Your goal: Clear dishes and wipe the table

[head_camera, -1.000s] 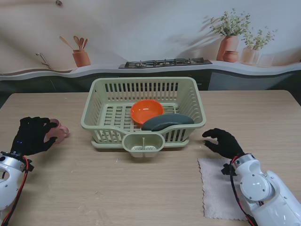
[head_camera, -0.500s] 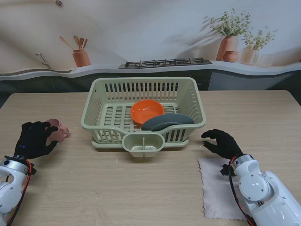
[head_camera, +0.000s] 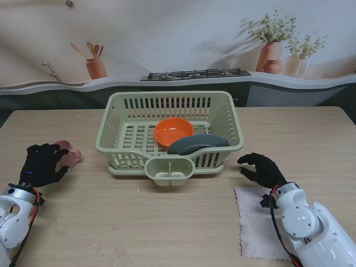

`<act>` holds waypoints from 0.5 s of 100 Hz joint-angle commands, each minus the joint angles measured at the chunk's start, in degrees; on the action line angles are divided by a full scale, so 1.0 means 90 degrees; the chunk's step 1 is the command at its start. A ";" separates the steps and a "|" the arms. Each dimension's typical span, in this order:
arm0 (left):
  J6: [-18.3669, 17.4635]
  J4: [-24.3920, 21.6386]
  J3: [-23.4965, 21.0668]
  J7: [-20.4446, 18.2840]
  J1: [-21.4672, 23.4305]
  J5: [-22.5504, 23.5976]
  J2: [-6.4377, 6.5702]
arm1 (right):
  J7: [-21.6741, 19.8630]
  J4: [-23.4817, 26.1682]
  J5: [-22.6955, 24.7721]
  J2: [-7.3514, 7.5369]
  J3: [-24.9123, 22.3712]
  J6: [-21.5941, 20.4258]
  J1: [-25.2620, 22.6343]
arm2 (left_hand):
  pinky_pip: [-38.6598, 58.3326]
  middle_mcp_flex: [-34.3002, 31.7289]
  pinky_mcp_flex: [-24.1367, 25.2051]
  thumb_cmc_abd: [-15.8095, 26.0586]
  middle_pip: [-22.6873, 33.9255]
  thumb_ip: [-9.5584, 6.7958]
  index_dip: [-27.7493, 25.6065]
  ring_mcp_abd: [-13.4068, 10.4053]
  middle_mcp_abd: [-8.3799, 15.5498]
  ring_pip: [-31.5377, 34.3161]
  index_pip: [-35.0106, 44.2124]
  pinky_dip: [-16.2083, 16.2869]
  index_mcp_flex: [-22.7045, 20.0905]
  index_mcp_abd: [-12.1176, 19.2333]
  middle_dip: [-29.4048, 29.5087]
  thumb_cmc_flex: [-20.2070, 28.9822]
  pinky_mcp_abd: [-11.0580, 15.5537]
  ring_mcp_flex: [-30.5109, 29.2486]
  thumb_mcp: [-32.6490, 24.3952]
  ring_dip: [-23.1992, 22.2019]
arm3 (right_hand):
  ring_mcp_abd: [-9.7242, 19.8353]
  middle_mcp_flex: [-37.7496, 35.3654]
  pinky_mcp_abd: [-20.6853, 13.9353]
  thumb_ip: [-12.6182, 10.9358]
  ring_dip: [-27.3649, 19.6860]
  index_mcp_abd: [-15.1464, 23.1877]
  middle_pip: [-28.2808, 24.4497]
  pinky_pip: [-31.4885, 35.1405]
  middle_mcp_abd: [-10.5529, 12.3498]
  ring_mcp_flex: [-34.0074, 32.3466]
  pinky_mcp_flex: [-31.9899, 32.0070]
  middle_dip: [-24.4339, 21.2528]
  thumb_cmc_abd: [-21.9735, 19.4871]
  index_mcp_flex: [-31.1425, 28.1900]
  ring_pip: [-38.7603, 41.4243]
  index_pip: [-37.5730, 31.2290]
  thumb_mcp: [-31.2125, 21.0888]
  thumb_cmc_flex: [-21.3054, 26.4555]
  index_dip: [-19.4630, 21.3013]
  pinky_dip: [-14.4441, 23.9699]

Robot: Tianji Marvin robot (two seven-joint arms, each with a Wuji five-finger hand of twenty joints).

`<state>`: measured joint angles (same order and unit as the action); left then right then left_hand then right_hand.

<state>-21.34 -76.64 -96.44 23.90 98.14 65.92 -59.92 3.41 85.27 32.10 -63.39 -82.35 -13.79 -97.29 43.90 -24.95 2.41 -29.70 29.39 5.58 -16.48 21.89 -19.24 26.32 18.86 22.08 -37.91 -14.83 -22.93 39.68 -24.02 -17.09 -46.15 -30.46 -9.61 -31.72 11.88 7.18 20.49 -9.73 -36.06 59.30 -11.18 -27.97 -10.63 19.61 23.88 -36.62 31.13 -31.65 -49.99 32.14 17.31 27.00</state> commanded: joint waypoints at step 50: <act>0.0348 0.0350 0.0230 0.0049 -0.0244 0.0005 0.0044 | -0.0097 0.0059 0.0013 0.0003 -0.0009 -0.0023 -0.0044 | -0.0084 0.0279 0.0067 -0.0136 -0.0059 0.0012 0.0189 -0.0119 0.0082 -0.0080 -0.0252 -0.0063 0.0100 -0.0211 0.0160 -0.0120 -0.0121 0.0236 -0.0320 0.0151 | 0.0046 -0.0097 0.0089 -0.0213 0.0004 -0.0010 0.0105 0.0004 0.0041 -0.0033 0.0068 -0.0086 0.0137 -0.0043 -0.0151 0.0017 -0.0102 -0.0174 0.0021 0.0110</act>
<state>-18.82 -73.72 -94.64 25.06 96.17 66.08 -59.66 3.36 85.43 32.12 -63.39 -82.43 -13.81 -97.34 43.89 -24.24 2.41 -30.27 28.77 5.58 -15.30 21.67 -19.23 25.75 17.42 22.08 -37.91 -15.43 -22.66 39.67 -24.03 -16.31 -46.80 -29.98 -9.61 -31.72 11.88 7.18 20.49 -9.73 -36.06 59.30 -11.18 -27.97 -10.63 19.61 23.88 -36.63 31.13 -31.65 -49.99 32.14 17.31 27.00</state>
